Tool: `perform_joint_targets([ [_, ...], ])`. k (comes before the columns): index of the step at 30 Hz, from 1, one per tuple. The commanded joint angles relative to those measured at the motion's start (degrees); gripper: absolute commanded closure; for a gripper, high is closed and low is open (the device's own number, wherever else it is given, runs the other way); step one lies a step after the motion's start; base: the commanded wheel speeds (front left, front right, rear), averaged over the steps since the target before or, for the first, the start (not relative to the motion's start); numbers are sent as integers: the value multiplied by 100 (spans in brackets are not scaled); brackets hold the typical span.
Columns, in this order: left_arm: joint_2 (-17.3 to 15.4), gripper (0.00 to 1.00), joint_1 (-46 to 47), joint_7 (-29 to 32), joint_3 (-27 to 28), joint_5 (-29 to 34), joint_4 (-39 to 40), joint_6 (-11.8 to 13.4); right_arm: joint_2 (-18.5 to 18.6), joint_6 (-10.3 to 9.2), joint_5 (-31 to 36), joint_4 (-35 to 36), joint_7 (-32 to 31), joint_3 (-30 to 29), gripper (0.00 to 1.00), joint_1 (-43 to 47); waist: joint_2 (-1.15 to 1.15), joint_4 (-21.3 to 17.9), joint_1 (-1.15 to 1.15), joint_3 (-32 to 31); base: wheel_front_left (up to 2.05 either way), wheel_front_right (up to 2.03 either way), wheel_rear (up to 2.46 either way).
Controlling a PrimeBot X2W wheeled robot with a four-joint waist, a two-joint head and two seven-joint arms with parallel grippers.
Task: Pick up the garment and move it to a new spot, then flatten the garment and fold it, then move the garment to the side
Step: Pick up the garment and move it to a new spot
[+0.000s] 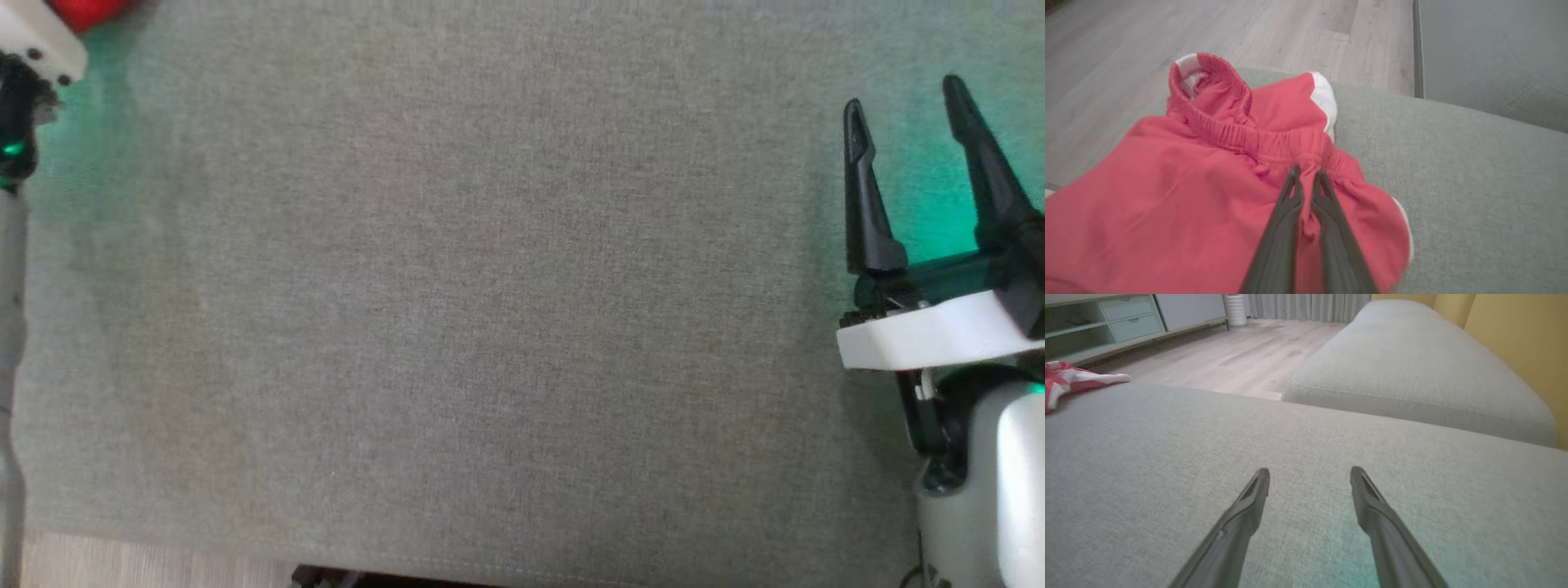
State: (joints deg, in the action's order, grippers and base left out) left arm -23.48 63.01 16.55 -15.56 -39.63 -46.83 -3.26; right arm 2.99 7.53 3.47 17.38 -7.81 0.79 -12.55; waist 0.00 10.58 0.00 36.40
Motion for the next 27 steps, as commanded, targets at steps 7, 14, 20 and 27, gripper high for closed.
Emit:
perform_joint_targets([
  [7, -591, 100, 103, 50, 14, 143, 761, -49, -12, -4, -359, -330, 314, 71, 0, 76, 0, -122, 0, -932, 0, 0, 0],
  [14, -602, 100, 29, 572, -271, 172, 1652, -102, -12, -4, -739, -869, 658, 45, 0, 311, 0, -394, 0, -1831, 0, 0, 0],
  [20, -217, 100, -229, 998, -555, -9, 2539, -63, -12, -4, -999, -1276, 916, 11, 0, 523, 0, -766, 0, -2475, 0, 0, 0],
  [27, 554, 100, -533, 1181, -861, -306, 3426, 128, -12, -4, -1133, -1445, 1048, -51, 0, 718, 0, -1132, 0, -2765, 0, 0, 0],
])
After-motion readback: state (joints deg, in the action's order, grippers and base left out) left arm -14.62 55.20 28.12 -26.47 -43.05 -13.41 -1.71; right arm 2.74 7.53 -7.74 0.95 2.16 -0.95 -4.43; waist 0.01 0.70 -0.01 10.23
